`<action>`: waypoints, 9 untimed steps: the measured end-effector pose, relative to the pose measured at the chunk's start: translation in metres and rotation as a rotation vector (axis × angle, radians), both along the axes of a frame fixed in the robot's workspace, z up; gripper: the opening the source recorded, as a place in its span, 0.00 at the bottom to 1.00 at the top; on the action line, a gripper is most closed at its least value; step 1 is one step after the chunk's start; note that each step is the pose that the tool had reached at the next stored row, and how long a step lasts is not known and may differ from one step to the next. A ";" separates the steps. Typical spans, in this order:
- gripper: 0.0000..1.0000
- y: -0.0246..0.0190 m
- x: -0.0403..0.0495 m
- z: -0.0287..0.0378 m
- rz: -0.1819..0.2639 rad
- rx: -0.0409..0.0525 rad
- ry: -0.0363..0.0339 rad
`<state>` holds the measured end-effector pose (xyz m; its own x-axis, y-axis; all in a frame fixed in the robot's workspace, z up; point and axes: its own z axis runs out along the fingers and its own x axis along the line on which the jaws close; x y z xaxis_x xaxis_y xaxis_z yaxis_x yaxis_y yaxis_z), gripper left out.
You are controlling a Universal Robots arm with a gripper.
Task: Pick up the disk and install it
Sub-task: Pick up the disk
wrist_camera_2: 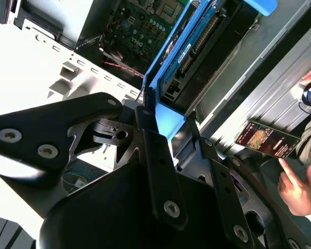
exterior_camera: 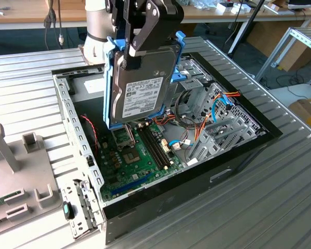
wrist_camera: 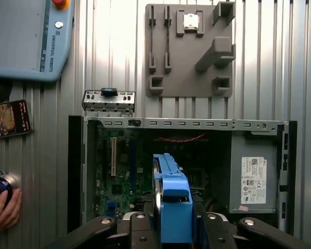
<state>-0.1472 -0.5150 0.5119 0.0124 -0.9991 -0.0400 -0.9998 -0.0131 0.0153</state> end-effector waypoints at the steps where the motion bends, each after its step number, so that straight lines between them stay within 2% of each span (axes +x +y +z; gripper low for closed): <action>1: 0.36 0.0001 0.0021 0.0001 0.000 -0.0002 0.0001; 2: 0.36 0.0001 0.0059 0.0000 0.000 0.0000 0.0000; 9: 0.36 0.0001 0.0065 0.0000 0.000 -0.0001 0.0000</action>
<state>-0.1407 -0.5149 0.5120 0.0125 -0.9991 -0.0399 -0.9998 -0.0131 0.0154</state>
